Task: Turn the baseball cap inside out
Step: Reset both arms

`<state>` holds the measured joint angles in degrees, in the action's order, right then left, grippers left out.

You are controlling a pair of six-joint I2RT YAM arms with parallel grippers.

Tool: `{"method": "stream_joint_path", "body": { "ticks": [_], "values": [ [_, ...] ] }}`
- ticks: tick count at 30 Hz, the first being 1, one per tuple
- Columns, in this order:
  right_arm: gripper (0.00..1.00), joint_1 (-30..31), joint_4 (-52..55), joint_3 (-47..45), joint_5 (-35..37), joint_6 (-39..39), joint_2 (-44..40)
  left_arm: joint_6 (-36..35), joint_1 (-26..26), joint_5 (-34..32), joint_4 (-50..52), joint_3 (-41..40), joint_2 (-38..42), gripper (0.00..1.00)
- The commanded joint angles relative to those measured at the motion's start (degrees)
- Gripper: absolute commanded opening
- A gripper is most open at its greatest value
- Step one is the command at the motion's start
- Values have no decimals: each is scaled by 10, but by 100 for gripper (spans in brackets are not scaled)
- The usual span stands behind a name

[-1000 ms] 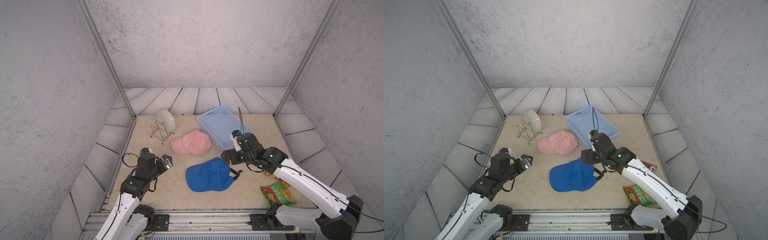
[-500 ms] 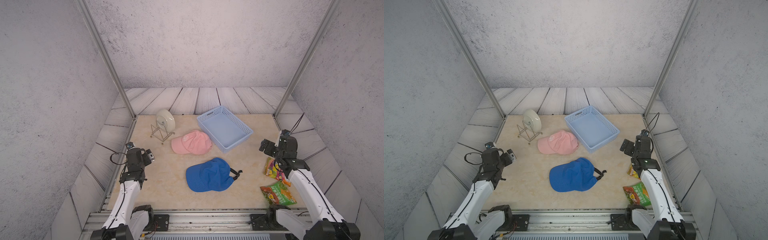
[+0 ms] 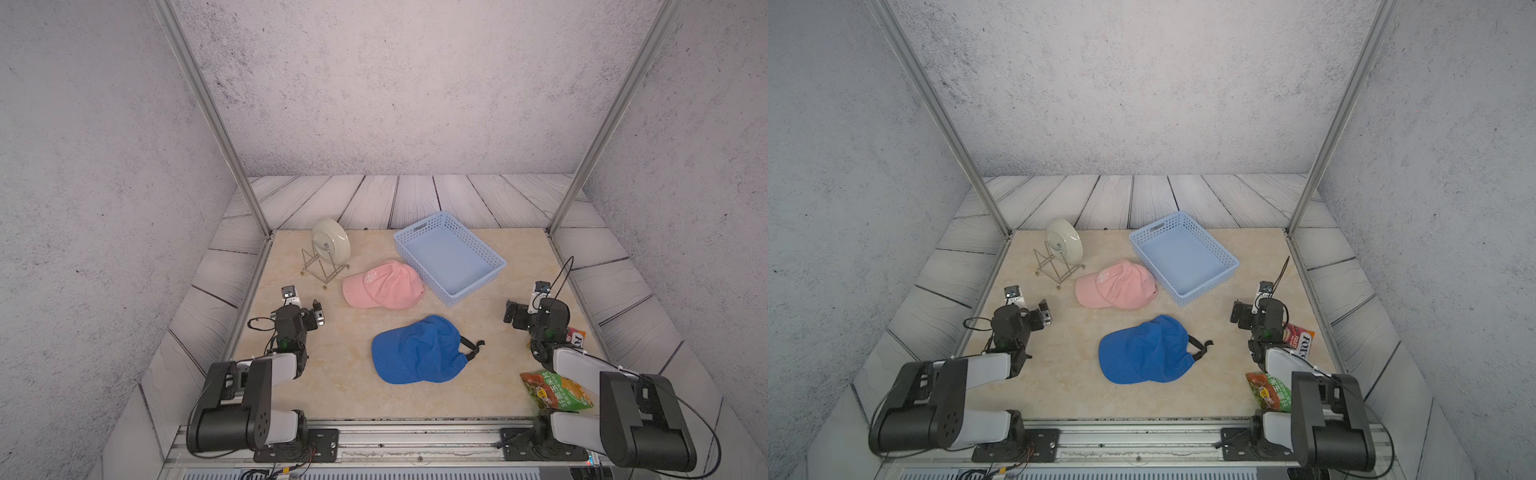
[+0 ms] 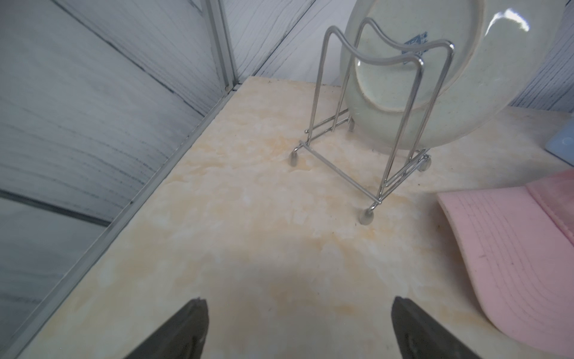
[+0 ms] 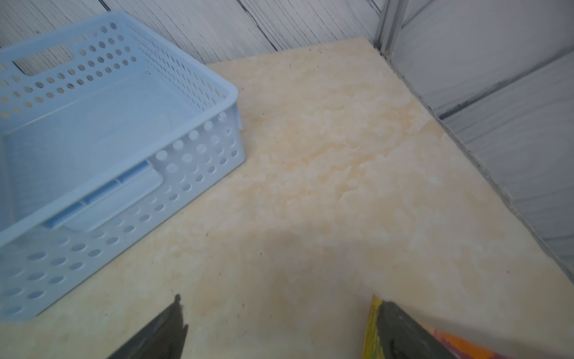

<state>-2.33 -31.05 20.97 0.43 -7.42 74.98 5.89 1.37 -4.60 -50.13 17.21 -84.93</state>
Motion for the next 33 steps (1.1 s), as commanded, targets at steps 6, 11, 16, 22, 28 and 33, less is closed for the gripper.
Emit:
{"method": "stream_joint_path", "body": {
  "ticks": [6, 11, 16, 22, 28, 33],
  "values": [
    [100, 1, -118, 47, -40, 43, 131, -34, -11, -16, 45, 89, -34, 98],
    [99, 10, -143, 42, -22, 47, 135, -34, -13, -17, 76, 96, -24, 98],
    [100, 10, -170, 34, -24, 47, 147, -34, -13, -16, 74, 93, -25, 98],
    [100, 10, -168, 36, -25, 49, 146, -37, -14, -12, 81, 96, -25, 98],
    [100, 10, -176, 33, -25, 49, 148, -36, -14, -11, 88, 102, -29, 98],
    [100, 10, -176, 33, -25, 49, 148, -42, -15, -3, 81, 96, -25, 98]
  ]
}}
